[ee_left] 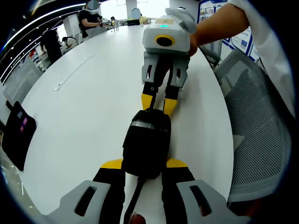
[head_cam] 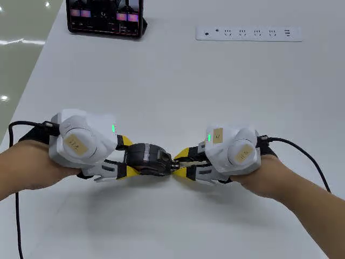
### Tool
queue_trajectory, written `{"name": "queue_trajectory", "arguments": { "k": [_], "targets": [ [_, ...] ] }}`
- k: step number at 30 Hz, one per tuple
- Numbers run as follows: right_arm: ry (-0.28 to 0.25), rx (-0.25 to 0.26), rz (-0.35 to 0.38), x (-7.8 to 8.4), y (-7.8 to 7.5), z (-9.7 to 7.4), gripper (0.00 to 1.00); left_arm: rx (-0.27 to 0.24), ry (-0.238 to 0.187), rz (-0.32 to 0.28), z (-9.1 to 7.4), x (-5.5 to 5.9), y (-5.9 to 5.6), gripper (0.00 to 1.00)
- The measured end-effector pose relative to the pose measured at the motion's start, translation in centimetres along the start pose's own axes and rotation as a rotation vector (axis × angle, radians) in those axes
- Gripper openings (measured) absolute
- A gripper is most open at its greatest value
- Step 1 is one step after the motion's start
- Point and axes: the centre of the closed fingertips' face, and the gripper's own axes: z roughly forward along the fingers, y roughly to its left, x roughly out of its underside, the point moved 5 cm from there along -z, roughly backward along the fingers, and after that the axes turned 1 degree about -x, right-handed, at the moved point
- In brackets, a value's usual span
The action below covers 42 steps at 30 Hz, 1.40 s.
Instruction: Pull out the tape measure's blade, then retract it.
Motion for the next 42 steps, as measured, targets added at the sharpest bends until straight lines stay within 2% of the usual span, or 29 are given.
{"name": "queue_trajectory", "arguments": {
  "k": [42],
  "targets": [
    [0.069, 0.039, 0.012, 3.4, 0.1, -5.1, 0.10, -0.002, 0.020, 0.001, 0.1, -0.1, -0.1, 0.24]
  ]
}}
